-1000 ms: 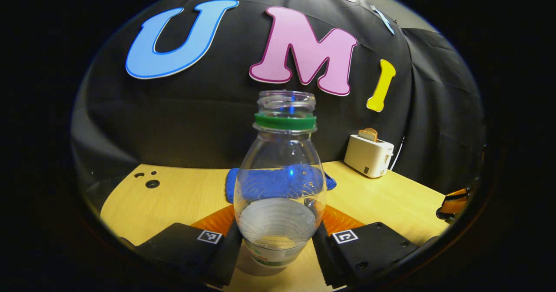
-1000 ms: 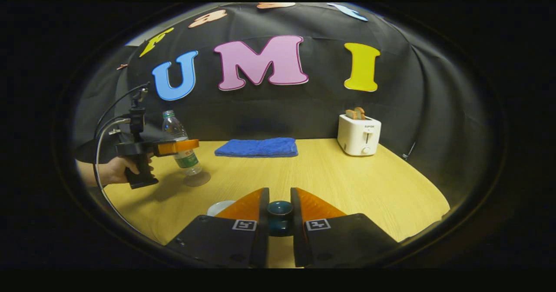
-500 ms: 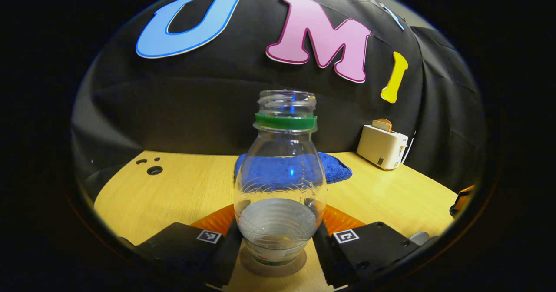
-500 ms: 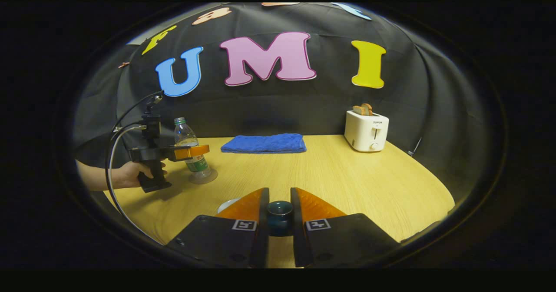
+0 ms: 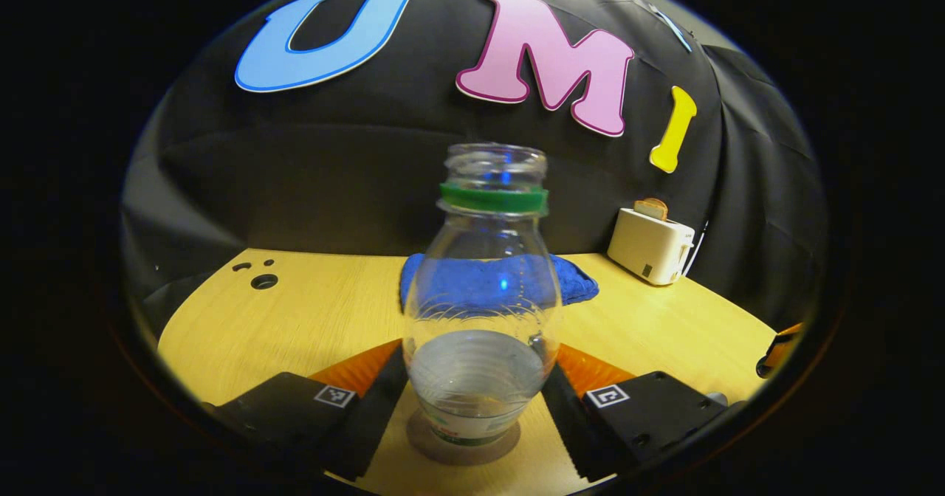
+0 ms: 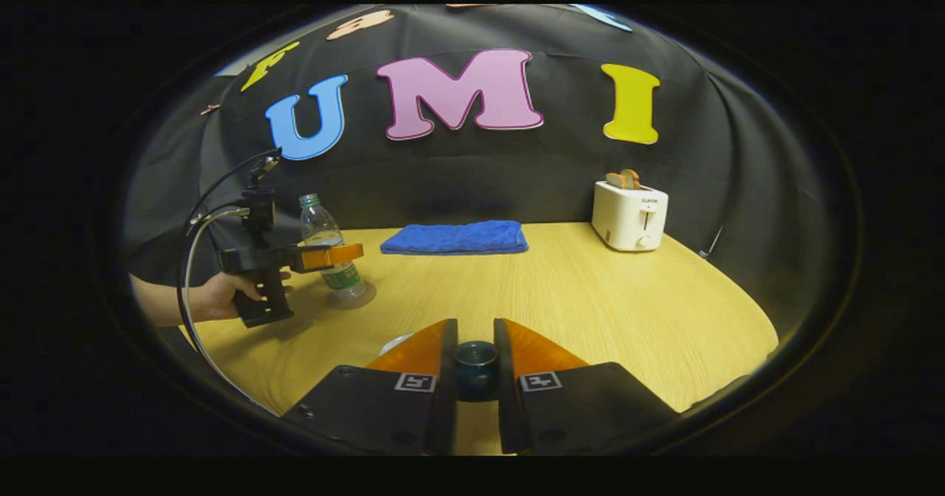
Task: Open the teacup lid with one hand, grasp the water bottle and pour water into the teacup with the other hand; after pouring, place the water bottle on the coaster and then close the teacup lid.
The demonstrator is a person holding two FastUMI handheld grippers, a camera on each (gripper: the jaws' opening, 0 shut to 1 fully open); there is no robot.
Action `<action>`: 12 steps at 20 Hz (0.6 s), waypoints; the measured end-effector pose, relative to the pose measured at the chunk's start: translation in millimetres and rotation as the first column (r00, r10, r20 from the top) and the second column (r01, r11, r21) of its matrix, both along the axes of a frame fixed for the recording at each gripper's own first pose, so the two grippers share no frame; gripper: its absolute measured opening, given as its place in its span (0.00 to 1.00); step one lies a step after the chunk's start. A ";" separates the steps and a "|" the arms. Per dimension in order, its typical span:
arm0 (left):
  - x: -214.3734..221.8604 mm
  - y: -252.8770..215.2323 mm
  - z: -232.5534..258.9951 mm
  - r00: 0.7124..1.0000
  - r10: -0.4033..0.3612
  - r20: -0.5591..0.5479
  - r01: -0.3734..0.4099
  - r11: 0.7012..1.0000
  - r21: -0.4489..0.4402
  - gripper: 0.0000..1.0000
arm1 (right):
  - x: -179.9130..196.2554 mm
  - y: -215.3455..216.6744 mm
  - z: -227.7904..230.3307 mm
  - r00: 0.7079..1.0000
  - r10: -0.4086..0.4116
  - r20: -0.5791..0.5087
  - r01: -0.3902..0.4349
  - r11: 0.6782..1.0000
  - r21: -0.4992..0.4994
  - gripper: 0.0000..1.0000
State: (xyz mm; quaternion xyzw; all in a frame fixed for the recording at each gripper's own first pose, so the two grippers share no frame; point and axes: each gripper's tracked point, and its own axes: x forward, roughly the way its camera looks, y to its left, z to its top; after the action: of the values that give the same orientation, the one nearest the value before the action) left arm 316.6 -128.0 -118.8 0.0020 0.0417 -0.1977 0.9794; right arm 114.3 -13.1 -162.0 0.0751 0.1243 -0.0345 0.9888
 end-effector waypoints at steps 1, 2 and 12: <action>-3.3 -0.3 1.5 1.000 -0.004 -0.002 0.004 1.000 0.001 0.98 | -0.1 -0.7 0.8 1.000 0.000 0.001 0.000 1.000 0.000 0.26; -7.2 0.5 1.9 1.000 0.000 -0.007 0.001 1.000 0.009 0.98 | 1.2 -1.4 0.6 1.000 -0.001 0.003 0.001 1.000 0.002 0.26; -72.6 26.1 -8.8 0.995 0.038 -0.095 -0.033 0.998 0.051 0.97 | 15.2 16.1 10.6 0.998 0.051 0.022 -0.051 0.998 0.029 0.26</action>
State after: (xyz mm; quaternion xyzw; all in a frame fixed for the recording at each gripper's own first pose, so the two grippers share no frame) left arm 244.1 -102.0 -127.7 0.0162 0.0934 -0.1790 0.9793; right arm 129.5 3.1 -151.5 0.0871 0.1161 -0.0066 0.9894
